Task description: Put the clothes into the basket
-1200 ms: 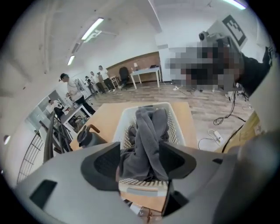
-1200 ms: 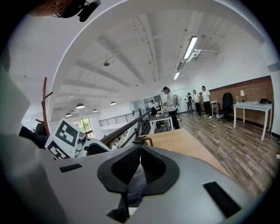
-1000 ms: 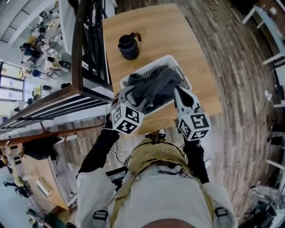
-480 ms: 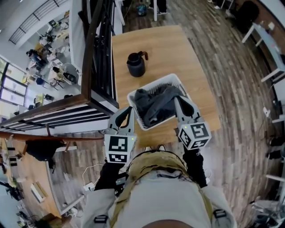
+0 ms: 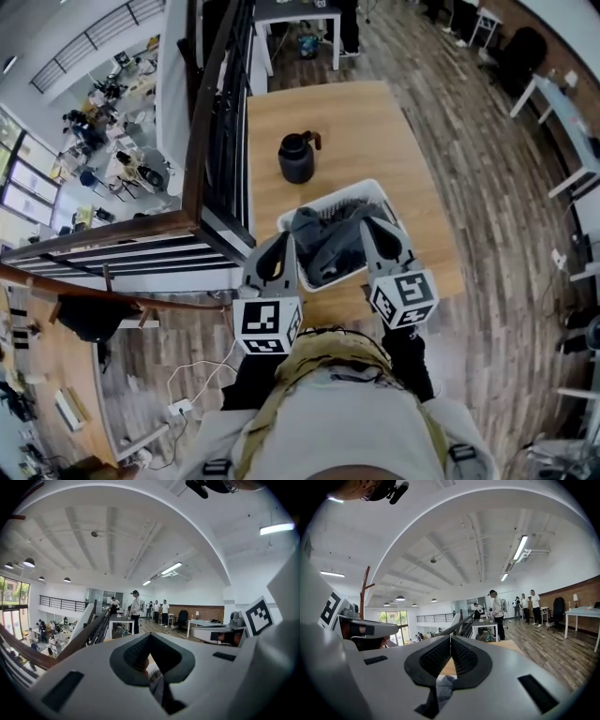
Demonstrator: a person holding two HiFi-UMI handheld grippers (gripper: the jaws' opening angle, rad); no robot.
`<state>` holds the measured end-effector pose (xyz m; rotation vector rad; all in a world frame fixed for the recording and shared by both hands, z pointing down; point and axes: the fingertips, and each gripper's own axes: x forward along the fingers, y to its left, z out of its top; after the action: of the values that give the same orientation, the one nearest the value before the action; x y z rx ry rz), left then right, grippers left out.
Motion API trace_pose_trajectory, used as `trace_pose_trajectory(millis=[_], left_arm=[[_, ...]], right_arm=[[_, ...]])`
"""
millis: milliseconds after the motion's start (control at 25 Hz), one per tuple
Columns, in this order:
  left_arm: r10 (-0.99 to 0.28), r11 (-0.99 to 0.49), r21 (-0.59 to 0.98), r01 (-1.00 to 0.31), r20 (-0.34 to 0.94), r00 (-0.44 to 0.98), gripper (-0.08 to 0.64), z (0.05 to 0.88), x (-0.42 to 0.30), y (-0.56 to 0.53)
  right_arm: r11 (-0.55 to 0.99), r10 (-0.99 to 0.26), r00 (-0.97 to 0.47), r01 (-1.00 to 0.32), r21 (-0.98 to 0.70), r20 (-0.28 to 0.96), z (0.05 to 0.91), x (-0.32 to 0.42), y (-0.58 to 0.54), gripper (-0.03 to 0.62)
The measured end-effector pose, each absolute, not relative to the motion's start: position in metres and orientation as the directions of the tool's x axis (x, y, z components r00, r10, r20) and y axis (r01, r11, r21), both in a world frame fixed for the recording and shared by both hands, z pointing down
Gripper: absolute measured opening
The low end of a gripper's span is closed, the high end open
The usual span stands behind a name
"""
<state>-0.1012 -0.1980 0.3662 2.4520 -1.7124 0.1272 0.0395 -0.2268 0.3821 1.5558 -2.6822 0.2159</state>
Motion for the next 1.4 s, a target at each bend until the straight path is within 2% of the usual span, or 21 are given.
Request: trace_pose_trajectory(millis=[200,600,1400], left_arm=[[-0.941,-0.311,0.086,-0.946,0.111,0.320,-0.002,0.358,-0.107,-0.202],[-0.937,-0.327,0.058,-0.943,0.109,0.332,-0.002,0.357,-0.098,-0.202],[-0.938,-0.316,0.047,-0.948,0.133,0.319,-0.002,0.365,-0.096,-0.203]], right_arm=[[0.496,-0.860,-0.503,-0.863,-0.094,0.082,0.375,0.036,-0.226,0.021],[0.447,-0.890,-0.452,-0.891,-0.078,0.059,0.368,0.046,-0.225,0.021],[0.474,-0.880,-0.475,-0.878,-0.064,0.010,0.355,0.041,-0.226,0.020]])
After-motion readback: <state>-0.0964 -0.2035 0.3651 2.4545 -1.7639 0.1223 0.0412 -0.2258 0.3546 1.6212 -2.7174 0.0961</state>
